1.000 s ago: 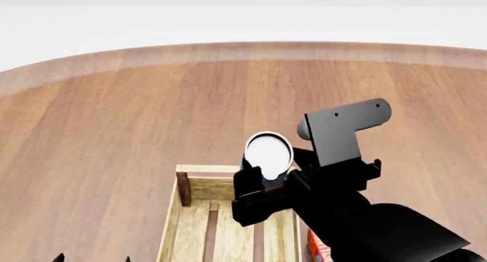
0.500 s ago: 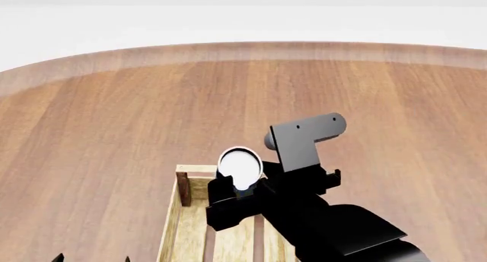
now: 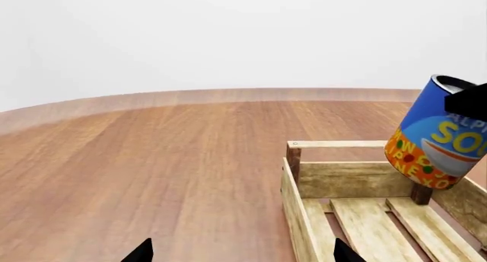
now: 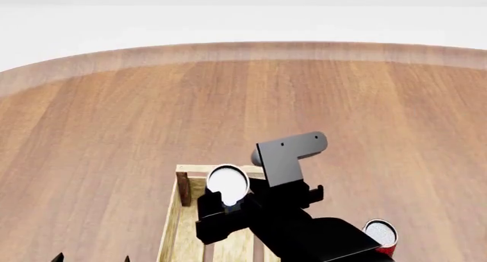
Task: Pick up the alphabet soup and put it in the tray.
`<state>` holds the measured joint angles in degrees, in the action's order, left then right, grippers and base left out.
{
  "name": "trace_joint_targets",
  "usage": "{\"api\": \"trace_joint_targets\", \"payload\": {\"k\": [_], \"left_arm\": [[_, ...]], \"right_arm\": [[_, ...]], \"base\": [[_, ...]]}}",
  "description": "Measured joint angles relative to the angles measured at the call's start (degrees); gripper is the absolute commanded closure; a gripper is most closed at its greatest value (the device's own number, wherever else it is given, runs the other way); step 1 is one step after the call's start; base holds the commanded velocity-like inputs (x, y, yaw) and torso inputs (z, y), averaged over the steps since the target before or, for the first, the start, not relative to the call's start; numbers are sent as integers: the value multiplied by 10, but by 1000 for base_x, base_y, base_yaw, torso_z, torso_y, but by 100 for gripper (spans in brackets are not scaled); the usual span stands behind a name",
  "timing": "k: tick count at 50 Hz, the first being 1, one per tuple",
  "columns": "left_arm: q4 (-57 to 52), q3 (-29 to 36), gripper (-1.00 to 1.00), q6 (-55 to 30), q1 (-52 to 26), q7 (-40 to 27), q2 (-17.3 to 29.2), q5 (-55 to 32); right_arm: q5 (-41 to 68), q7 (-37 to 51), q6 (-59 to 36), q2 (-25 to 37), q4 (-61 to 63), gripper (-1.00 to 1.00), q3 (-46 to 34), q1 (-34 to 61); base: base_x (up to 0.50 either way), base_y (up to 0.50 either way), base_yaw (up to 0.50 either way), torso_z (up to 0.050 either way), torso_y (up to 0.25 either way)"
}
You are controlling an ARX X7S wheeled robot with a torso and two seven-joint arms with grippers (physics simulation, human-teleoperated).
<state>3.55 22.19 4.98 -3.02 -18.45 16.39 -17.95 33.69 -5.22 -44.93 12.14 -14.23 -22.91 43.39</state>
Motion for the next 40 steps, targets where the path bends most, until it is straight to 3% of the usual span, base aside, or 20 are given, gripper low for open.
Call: {"api": "trace_joint_targets", "payload": {"k": [40], "left_arm": [[3,5,-100,4,-2,-3,3,-4]], "right_arm": [[-16,-27,64,-17,-73,100,-30,-15]], "base": [[0,0,0,0,1]]}}
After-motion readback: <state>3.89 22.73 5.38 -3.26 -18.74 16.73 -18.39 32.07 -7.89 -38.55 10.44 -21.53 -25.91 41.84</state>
